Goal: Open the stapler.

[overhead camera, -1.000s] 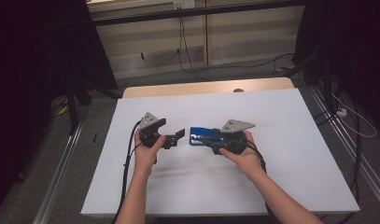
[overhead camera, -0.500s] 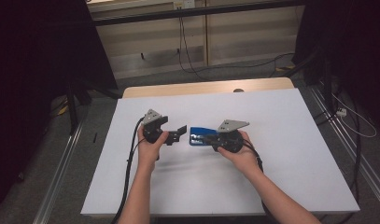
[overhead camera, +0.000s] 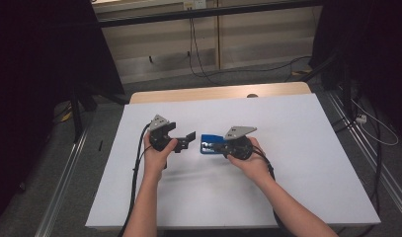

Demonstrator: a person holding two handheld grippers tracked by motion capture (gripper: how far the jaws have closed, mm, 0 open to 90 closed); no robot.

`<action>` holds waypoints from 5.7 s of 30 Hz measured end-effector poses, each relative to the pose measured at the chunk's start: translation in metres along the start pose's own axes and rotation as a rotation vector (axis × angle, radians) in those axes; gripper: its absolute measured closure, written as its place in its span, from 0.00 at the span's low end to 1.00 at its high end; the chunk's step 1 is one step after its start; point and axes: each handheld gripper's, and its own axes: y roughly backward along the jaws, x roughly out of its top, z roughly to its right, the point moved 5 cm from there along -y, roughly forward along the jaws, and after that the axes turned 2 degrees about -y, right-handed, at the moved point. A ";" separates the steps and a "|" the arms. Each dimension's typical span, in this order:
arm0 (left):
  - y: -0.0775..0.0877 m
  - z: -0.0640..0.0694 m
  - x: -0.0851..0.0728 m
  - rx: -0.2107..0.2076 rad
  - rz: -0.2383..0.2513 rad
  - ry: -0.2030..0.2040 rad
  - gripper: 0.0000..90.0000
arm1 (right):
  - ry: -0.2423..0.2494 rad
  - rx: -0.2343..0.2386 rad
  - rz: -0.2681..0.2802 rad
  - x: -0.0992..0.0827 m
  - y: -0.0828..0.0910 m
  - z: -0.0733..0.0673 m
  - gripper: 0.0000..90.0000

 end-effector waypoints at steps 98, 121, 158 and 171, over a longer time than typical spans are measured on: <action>-0.040 0.017 -0.033 -0.097 -0.269 -0.056 1.00 | 0.056 -0.054 -0.080 -0.002 -0.032 0.002 1.00; -0.043 0.015 -0.038 -0.098 -0.290 -0.046 1.00 | 0.048 -0.055 -0.070 -0.003 -0.032 0.002 1.00; -0.029 0.033 0.000 -0.173 -0.133 -0.032 1.00 | 0.035 -0.074 -0.053 -0.005 -0.032 0.004 1.00; -0.030 0.033 0.001 -0.172 -0.125 -0.024 1.00 | 0.025 -0.083 -0.040 -0.006 -0.031 0.005 1.00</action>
